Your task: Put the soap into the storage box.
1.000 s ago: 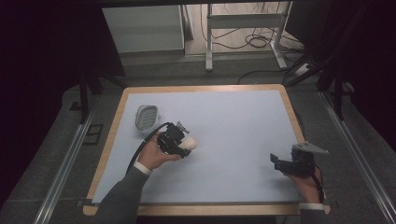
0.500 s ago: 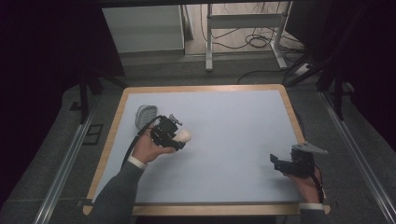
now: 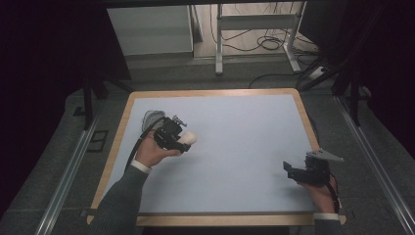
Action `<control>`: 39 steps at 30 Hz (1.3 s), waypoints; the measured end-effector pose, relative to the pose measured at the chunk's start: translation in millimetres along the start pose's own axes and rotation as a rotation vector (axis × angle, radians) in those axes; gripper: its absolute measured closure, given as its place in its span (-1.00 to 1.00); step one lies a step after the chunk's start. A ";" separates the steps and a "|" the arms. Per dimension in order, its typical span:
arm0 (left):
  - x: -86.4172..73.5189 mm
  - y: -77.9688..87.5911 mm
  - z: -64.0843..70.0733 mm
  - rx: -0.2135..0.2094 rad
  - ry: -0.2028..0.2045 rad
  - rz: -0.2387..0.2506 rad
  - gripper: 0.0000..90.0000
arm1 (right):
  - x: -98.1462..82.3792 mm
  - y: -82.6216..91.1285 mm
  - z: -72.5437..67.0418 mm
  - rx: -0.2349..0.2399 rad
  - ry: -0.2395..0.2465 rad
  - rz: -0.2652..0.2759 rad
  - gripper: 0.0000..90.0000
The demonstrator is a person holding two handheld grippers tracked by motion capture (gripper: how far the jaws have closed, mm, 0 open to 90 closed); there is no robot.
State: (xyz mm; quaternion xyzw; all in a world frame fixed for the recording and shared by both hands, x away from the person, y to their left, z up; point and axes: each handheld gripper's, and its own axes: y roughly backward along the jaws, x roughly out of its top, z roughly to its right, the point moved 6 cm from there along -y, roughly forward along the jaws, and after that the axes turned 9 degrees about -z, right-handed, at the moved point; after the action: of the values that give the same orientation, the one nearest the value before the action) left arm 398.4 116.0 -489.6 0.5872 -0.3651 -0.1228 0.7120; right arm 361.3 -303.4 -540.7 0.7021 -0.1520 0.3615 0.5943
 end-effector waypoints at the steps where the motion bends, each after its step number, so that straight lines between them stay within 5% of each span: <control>1: 0.4 1.0 -1.1 0.002 0.001 0.001 0.10 | -0.1 -0.1 0.0 0.000 0.000 -0.001 -0.81; 39: 16.1 13.3 -51.5 0.058 0.081 0.011 0.10 | -3.6 -4.5 1.8 -0.006 -0.004 -0.022 -0.81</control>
State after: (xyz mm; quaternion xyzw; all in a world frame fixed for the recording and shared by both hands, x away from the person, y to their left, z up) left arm 440.5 148.5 -473.5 0.6101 -0.3426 -0.0845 0.7094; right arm 362.3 -304.8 -546.5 0.7027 -0.1468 0.3530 0.6001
